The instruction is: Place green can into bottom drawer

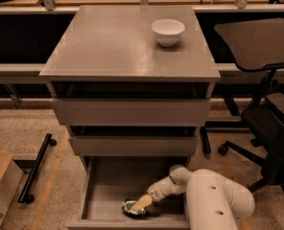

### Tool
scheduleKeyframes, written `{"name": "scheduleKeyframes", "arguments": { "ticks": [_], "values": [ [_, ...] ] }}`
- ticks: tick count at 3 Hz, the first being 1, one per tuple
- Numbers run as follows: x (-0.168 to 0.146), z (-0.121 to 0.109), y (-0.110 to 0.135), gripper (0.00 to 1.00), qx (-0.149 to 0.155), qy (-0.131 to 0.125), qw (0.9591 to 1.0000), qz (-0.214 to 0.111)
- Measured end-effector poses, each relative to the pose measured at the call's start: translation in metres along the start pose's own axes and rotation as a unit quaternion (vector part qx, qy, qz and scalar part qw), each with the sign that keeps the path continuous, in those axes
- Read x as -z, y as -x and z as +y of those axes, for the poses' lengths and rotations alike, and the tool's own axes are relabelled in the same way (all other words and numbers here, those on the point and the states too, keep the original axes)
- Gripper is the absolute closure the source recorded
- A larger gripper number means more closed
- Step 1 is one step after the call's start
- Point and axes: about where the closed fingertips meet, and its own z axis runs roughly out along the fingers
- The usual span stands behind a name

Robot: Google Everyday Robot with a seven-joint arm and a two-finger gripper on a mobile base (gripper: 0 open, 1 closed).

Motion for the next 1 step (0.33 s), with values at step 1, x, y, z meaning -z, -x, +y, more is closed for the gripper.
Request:
{"name": "scheduleKeyframes", "arguments": {
  "ticks": [1],
  "values": [
    [-0.0001,0.0006,0.0000,0.00,0.000,0.000,1.0000,0.000]
  ]
}}
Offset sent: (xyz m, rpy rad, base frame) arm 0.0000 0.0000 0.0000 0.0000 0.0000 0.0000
